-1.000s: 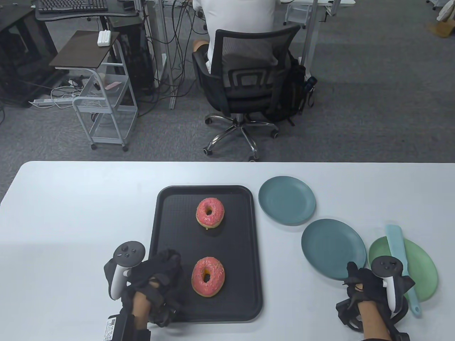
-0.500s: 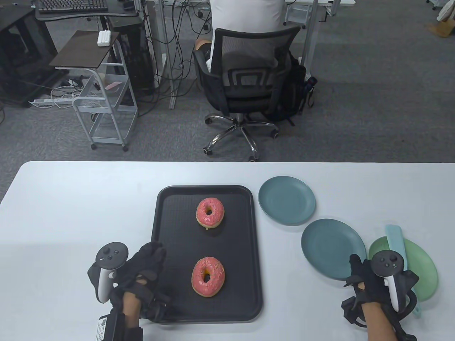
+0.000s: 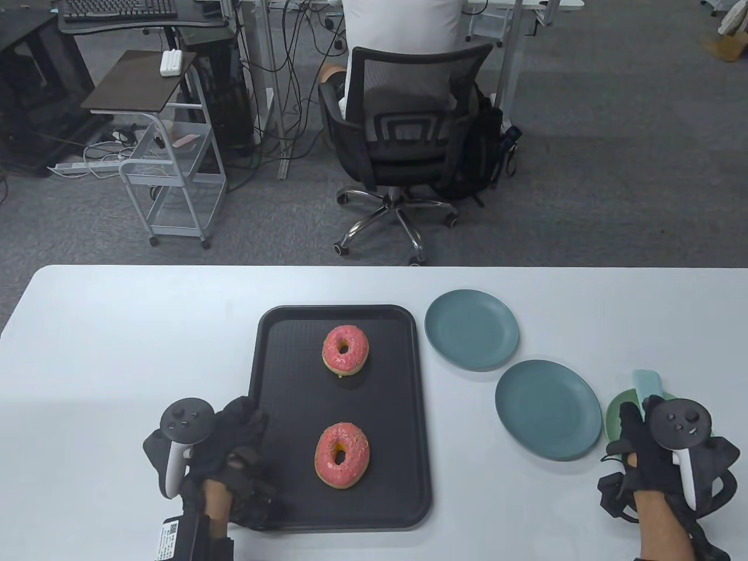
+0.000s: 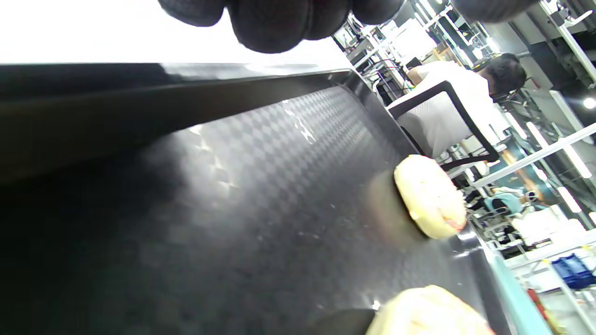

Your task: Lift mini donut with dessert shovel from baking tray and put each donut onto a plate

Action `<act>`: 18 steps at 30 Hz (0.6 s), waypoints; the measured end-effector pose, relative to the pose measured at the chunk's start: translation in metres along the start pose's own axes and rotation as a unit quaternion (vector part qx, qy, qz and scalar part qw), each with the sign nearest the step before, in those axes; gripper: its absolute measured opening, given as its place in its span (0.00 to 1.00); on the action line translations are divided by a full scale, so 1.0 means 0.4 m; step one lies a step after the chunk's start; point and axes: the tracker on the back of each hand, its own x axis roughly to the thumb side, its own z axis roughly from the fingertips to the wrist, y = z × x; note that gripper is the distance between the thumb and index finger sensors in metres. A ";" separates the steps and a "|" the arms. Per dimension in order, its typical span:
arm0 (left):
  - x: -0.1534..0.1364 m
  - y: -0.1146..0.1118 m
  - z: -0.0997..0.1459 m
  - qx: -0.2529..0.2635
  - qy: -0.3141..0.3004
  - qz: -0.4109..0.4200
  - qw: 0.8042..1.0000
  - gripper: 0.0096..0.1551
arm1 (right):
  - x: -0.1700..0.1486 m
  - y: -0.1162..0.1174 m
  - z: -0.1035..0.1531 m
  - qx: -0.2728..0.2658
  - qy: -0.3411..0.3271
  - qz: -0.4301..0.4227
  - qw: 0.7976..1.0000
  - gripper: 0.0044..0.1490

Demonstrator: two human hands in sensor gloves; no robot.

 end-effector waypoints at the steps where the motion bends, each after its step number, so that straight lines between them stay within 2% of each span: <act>1: 0.001 -0.001 -0.001 0.007 0.003 -0.021 1.000 0.37 | -0.010 0.012 -0.016 0.007 0.010 0.022 1.000 0.42; 4: 0.001 -0.004 -0.005 0.019 0.010 -0.066 0.998 0.38 | -0.048 0.050 -0.052 0.049 0.042 0.068 0.996 0.50; 7: -0.004 -0.005 -0.011 0.019 0.018 -0.073 0.997 0.38 | -0.098 0.100 -0.080 0.083 0.079 0.091 0.989 0.53; 10: -0.010 -0.005 -0.016 0.023 0.025 -0.072 0.997 0.38 | -0.132 0.142 -0.093 0.103 0.097 0.106 0.984 0.55; 12: -0.013 -0.006 -0.018 0.029 0.028 -0.081 0.996 0.37 | -0.143 0.159 -0.094 0.097 0.101 0.112 0.984 0.57; 18: -0.018 -0.012 -0.025 0.030 0.035 -0.092 0.995 0.37 | -0.155 0.193 -0.100 0.103 0.101 0.115 0.983 0.51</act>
